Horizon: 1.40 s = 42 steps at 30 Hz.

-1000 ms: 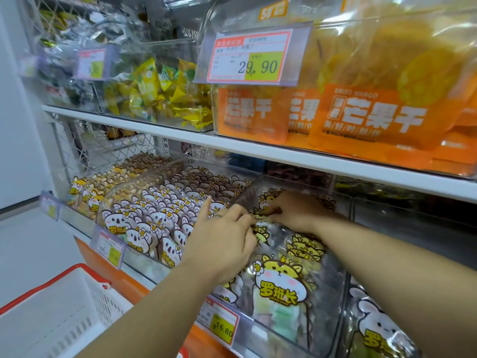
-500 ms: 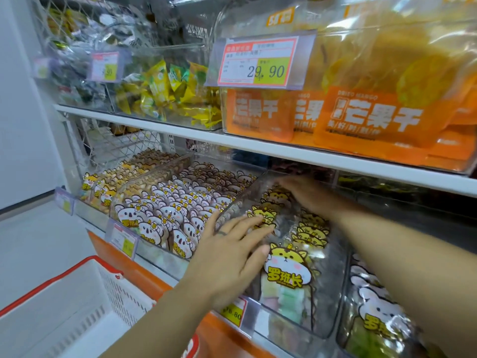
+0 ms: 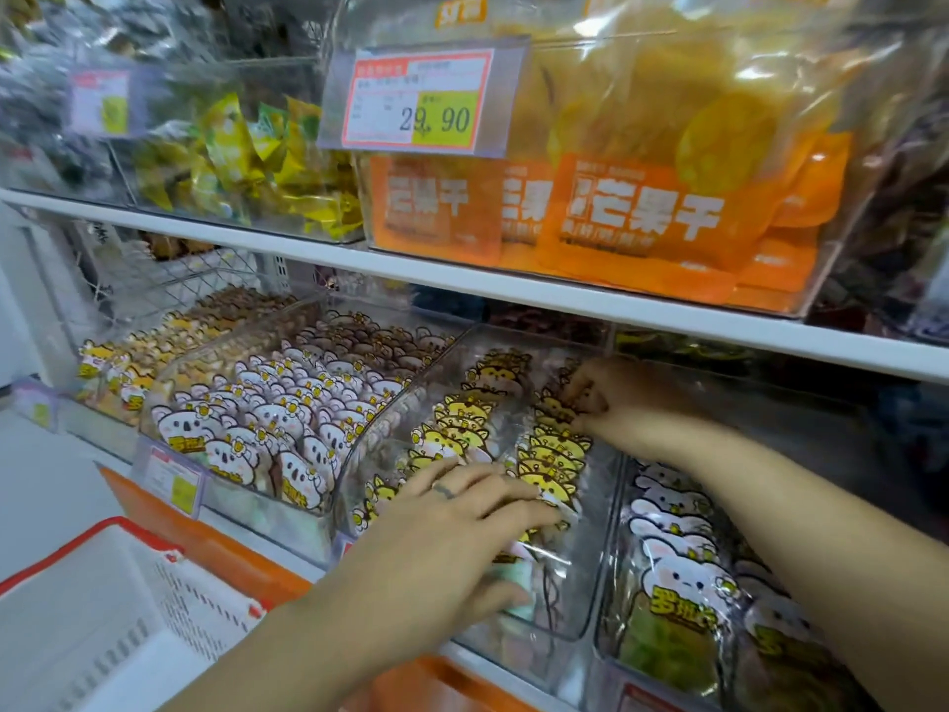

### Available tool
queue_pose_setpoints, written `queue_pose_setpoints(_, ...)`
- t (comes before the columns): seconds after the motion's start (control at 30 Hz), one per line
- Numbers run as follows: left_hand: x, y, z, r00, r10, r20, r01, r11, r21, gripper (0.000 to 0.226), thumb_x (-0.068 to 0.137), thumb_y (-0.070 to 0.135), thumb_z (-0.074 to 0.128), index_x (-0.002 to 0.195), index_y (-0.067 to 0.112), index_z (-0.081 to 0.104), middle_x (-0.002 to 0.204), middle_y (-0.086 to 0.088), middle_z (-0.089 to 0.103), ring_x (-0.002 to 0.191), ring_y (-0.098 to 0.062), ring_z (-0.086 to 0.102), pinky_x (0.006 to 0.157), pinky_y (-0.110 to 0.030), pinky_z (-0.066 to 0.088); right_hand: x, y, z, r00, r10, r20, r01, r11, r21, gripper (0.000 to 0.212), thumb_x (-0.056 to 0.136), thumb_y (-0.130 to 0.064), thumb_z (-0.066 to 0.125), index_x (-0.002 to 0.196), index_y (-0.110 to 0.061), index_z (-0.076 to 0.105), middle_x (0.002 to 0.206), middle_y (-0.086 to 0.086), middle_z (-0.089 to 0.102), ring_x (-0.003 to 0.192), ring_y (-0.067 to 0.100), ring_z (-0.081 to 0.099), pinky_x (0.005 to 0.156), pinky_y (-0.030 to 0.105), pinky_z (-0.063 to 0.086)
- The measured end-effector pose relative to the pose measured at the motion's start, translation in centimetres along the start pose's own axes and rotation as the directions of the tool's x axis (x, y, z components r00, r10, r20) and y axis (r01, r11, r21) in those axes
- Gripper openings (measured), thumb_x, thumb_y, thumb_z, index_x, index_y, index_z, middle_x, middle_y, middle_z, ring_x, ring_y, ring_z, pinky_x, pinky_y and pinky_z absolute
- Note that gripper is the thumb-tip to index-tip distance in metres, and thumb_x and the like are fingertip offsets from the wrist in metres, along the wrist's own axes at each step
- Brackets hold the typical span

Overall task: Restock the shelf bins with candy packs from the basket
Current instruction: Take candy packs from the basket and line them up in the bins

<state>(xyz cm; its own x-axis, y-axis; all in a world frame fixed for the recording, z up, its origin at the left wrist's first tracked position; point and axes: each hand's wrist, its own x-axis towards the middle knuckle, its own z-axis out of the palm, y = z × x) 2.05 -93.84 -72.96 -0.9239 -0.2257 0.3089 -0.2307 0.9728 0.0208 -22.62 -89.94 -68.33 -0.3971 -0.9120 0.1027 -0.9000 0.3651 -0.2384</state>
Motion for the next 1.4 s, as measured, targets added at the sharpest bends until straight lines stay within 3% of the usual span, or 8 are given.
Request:
queue_pose_setpoints(0.2, 2.3, 0.5, -1.5, 0.976, -0.03, 0.216, 0.013, 0.997, 0.078, 0.092, 0.084, 0.052, 0.07, 0.152, 0.047, 0.008, 0.156, 0.021, 0.021, 0.144, -0.01, 0.019, 0.115, -0.03, 0.016, 1.9, 0.1, 0.6, 0.991, 0.059, -0.119, -0.067, 0.996, -0.058, 0.023, 0.087, -0.006, 0.065, 0.099, -0.026, 0.063, 0.097, -0.003, 0.064, 0.092, 0.019, 0.061, 0.079, 0.035, 0.053)
queue_pose_setpoints(0.4, 1.9, 0.5, -0.7, 0.989, -0.071, 0.127, 0.057, 0.993, 0.108, 0.102, 0.072, 0.062, 0.075, 0.151, 0.043, 0.012, 0.15, 0.013, 0.029, 0.139, -0.016, 0.034, 0.114, -0.038, 0.028, 0.9, -0.8, -0.3, 0.997, 0.038, -0.064, -0.05, 0.979, -0.198, 0.039, 0.092, -0.035, 0.062, 0.131, -0.04, 0.057, 0.131, -0.004, 0.061, 0.122, 0.022, 0.055, 0.112, 0.054, 0.028)
queue_pose_setpoints(0.47, 0.6, 0.2, -0.8, 0.988, -0.148, 0.032, 0.148, 0.989, -0.003, 0.092, 0.068, 0.063, 0.077, 0.144, 0.042, 0.029, 0.14, 0.015, 0.041, 0.129, -0.014, 0.044, 0.109, -0.034, 0.031, -1.1, -2.1, -0.6, 0.986, -0.056, -0.155, 0.039, 0.993, -0.112, 0.038, 0.093, -0.041, 0.061, 0.131, -0.038, 0.058, 0.133, -0.005, 0.061, 0.114, 0.018, 0.06, 0.107, 0.045, 0.041)
queue_pose_setpoints(0.6, 0.0, -0.1, -2.4, 0.978, -0.202, 0.054, 0.207, 0.973, -0.103, 0.058, 0.082, 0.054, 0.072, 0.131, 0.041, 0.043, 0.135, 0.023, 0.046, 0.127, -0.004, 0.043, 0.101, -0.024, 0.025, -4.5, -4.2, -0.8, 0.962, -0.136, 0.236, 0.139, 0.99, 0.003, 0.066, 0.083, -0.064, 0.062, 0.14, -0.033, 0.05, 0.139, -0.008, 0.056, 0.122, 0.016, 0.056, 0.099, 0.033, 0.046)
queue_pose_setpoints(0.73, 1.6, 0.1, -3.6, 0.966, -0.148, 0.214, 0.143, 0.989, 0.036, 0.047, 0.085, 0.048, 0.071, 0.123, 0.032, 0.049, 0.128, 0.014, 0.052, 0.115, -0.013, 0.053, 0.074, -0.026, 0.021, -4.3, -4.2, -1.2, 0.949, -0.123, 0.292, 0.141, 0.989, -0.041, 0.05, 0.08, -0.064, 0.066, 0.116, -0.03, 0.056, 0.096, -0.011, 0.057, 0.081, 0.009, 0.052, 0.065, 0.025, 0.041)
queue_pose_setpoints(0.87, 2.5, 0.2, -3.3, 0.936, -0.152, 0.317, 0.133, 0.988, 0.082, 0.052, 0.083, 0.046, 0.074, 0.121, 0.026, 0.045, 0.128, 0.007, 0.051, 0.111, -0.02, 0.055, 0.07, -0.031, 0.024, -3.5, -4.6, -1.3, 0.884, -0.111, 0.454, 0.149, 0.988, -0.049, 0.067, 0.078, -0.07, 0.063, 0.124, -0.021, 0.058, 0.114, -0.005, 0.059, 0.1, 0.015, 0.057, 0.082, 0.029, 0.048)
queue_pose_setpoints(1.1, 2.7, 1.3, -4.0, 0.914, -0.123, 0.386, 0.037, 0.974, 0.223, 0.043, 0.093, 0.041, 0.064, 0.129, 0.02, 0.052, 0.111, -0.007, 0.066, 0.107, -0.029, 0.058, 0.082, -0.035, 0.038, -3.7, -6.1, -0.9, 0.947, -0.072, 0.313, 0.117, 0.985, -0.126, 0.053, 0.07, -0.06, 0.076, 0.066, -0.015, 0.048, 0.064, 0.0, 0.043, 0.06, 0.019, 0.04, 0.055, 0.033, 0.031)
queue_pose_setpoints(1.4, 2.5, 1.2, -1.2, 0.95, -0.082, 0.301, -0.011, 0.956, 0.293, 0.051, 0.09, 0.045, 0.065, 0.13, 0.022, 0.043, 0.123, 0.002, 0.06, 0.113, -0.022, 0.059, 0.096, -0.036, 0.033, -6.5, -6.1, 0.7, 0.993, -0.093, 0.078, 0.108, 0.97, -0.22, 0.046, 0.087, -0.055, 0.062, 0.127, -0.032, 0.06, 0.128, 0.006, 0.058, 0.13, 0.027, 0.038, 0.112, 0.048, 0.028)
